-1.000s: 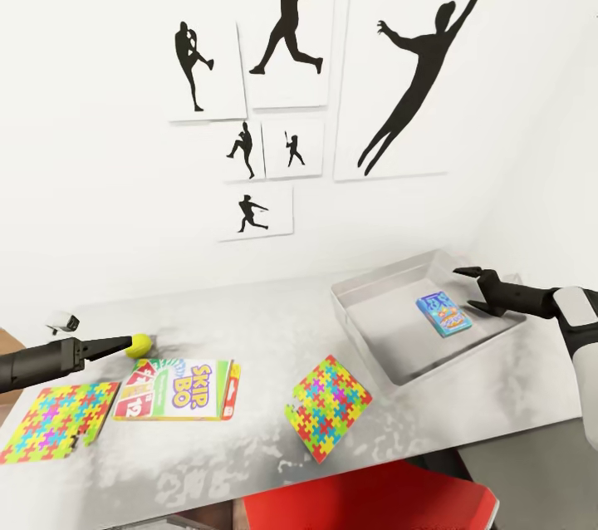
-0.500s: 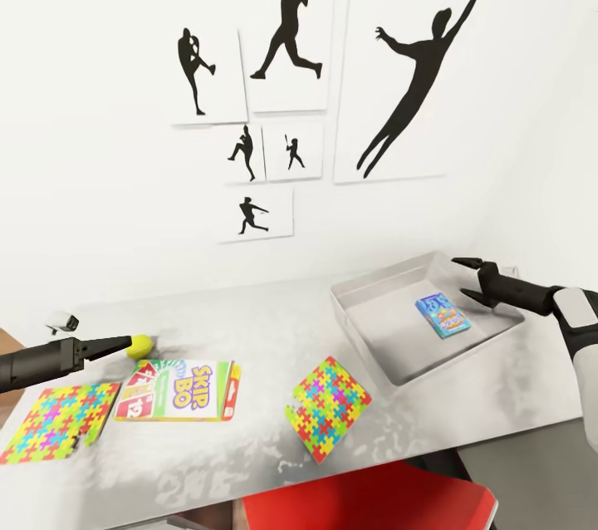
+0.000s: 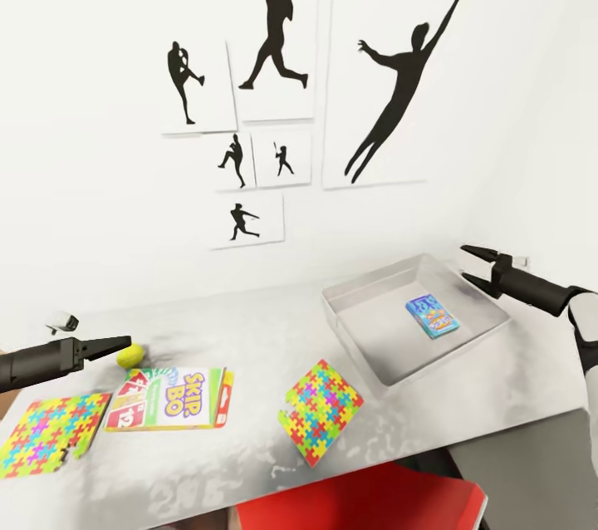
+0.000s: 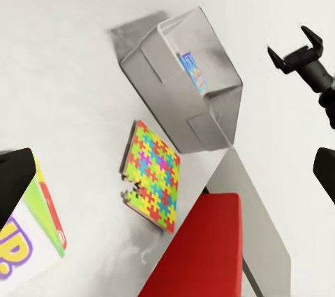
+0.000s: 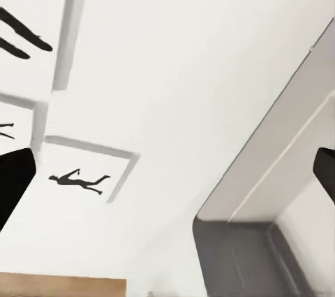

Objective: Put all the toys in the child's room - the three board games (two on the bed and one on the table), the two jigsaw puzzles on the table, and the tennis ball on the table - inside the toy box on the table in the child's room.

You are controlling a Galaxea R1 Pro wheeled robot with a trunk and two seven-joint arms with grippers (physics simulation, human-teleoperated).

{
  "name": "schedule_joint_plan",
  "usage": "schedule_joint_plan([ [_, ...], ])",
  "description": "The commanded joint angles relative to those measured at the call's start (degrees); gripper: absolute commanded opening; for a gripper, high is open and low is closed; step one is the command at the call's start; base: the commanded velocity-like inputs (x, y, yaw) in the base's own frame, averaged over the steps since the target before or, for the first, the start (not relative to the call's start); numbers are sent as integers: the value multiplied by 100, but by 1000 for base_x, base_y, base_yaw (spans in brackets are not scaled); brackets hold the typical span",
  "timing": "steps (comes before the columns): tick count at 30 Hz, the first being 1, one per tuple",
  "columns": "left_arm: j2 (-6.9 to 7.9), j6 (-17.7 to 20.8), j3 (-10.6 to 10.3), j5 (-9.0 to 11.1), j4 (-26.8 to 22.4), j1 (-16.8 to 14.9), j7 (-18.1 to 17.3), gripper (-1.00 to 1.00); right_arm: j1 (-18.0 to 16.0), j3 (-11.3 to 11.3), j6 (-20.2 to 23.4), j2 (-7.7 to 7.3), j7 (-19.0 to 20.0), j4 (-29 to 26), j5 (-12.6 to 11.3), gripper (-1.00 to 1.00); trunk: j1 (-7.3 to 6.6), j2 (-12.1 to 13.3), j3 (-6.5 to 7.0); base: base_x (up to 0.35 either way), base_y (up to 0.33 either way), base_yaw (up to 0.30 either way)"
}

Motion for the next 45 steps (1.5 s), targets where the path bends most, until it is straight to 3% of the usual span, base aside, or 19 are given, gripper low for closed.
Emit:
schedule_joint_plan([
  [1,2,60,0,-5,-1,-2,-25,100,62,-20,31,2,110,-51,34,100,4,-11,-2,0,0,-122],
  [8,3,61,0,-6,-1,1,-25,100,918,-11,31,45,881,-933,35,100,4,-11,62,0,0,-122],
  [11,3,60,0,-8,-1,2,-25,100,1292,-1,17,127,1136,-1428,35,100,4,-11,90,0,0,-104],
  [14,3,61,0,-8,-1,3,-25,100,1659,1,12,319,1293,-2007,35,100,4,-11,115,0,0,-72],
  [22,3,61,0,-17,-1,1,-25,100,2910,-2,52,1270,1395,-4175,35,100,4,-11,143,0,0,-15],
  [24,3,60,0,-17,-1,2,-25,100,3153,0,39,1418,1401,-4483,35,100,4,-11,144,0,0,-2],
  [25,3,60,0,-17,-1,3,-25,100,3371,-3,24,1560,1408,-4701,35,100,4,-11,144,0,0,-1],
  [29,3,59,0,-18,-1,2,-25,100,3790,-16,-7,1850,1475,-4979,38,100,4,-11,145,0,0,0],
  [33,3,59,6,-18,-1,1,-25,100,3927,-34,-9,1936,1494,-5035,41,100,4,-11,145,0,0,0],
  [38,5,59,12,-22,-1,3,-25,100,4163,-164,-8,1935,1528,-5057,37,100,4,-11,145,0,0,0],
  [45,-2,59,10,-18,-1,5,-25,100,4262,-469,-68,1949,2067,-5032,40,100,4,-11,145,-21,0,0],
])
